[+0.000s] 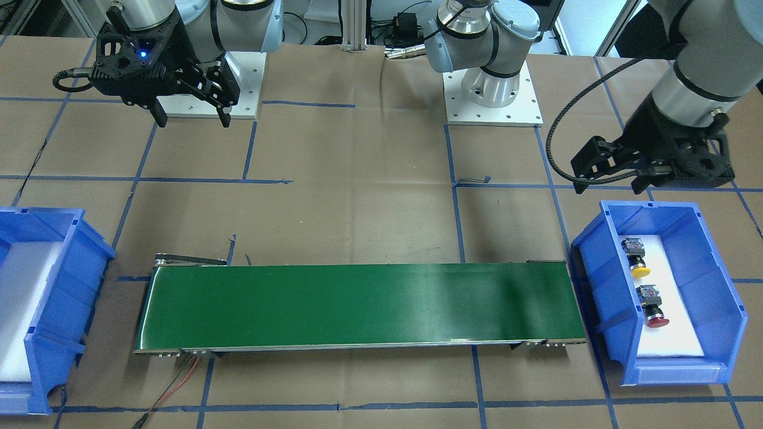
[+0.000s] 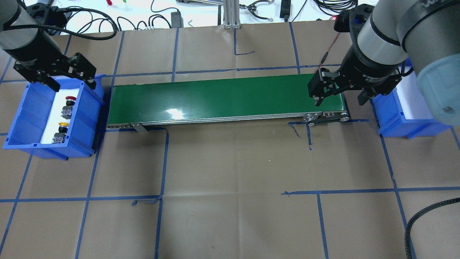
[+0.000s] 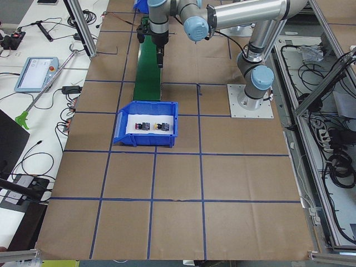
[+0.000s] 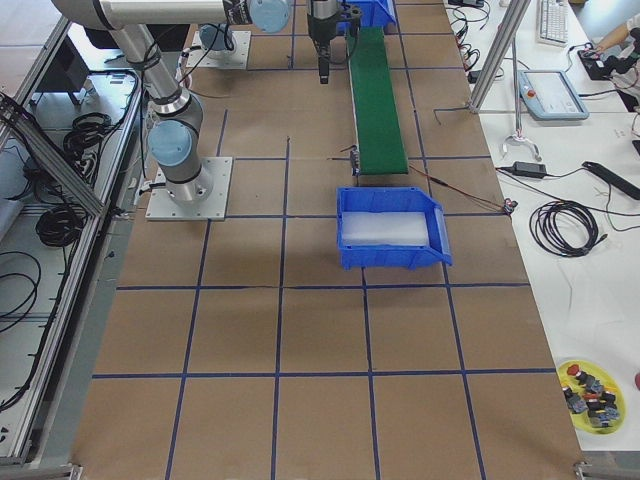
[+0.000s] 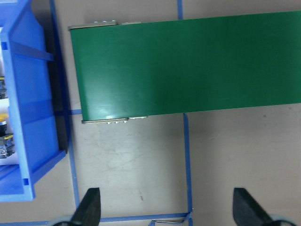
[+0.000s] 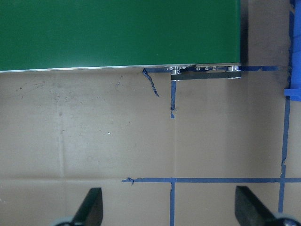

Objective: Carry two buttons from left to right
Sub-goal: 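Move the left gripper over the blue bin holding the buttons, then lower the left gripper into the bin and grasp the yellow button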

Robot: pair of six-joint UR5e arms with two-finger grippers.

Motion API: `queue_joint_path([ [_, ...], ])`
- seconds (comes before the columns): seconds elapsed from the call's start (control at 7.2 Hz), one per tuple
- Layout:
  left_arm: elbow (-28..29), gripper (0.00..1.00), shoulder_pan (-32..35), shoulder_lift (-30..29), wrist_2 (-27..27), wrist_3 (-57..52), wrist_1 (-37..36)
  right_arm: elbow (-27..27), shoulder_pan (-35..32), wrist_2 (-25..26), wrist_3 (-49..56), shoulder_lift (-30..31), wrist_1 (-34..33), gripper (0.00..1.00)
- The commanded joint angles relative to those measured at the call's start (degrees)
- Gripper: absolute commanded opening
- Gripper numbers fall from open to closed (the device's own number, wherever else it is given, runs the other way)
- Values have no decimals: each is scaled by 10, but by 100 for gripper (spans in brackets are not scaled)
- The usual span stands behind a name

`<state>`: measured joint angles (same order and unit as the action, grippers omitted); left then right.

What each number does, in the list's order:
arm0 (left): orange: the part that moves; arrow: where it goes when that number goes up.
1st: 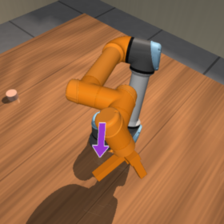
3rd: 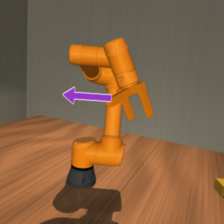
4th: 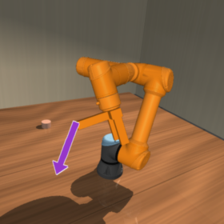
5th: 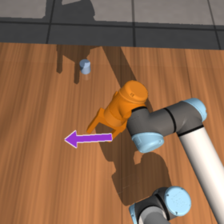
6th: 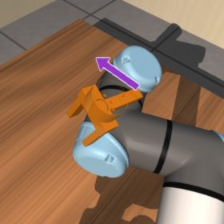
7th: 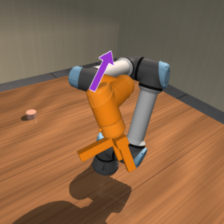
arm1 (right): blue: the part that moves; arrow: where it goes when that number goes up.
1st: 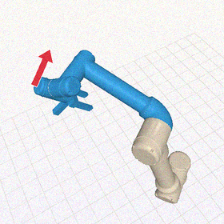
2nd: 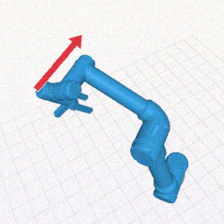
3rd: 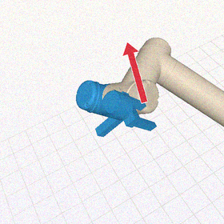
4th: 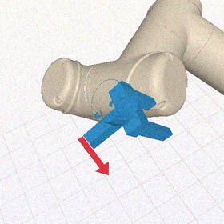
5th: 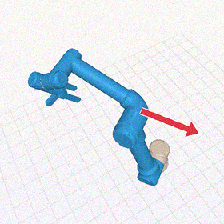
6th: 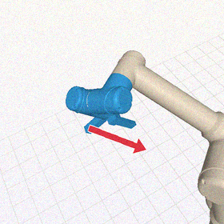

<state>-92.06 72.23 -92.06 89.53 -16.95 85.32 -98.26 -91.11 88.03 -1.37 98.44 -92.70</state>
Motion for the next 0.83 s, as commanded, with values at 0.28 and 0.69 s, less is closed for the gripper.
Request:
queue_joint_path([
  [0.28, -2, 100, -141, -18, 4, -104, 0, 2, 0, 0, 1, 0, 0, 100],
  [0.69, -3, 100, -180, -47, 4, -161, -26, 0, -1, 1, 1, 0, 0, 100],
])
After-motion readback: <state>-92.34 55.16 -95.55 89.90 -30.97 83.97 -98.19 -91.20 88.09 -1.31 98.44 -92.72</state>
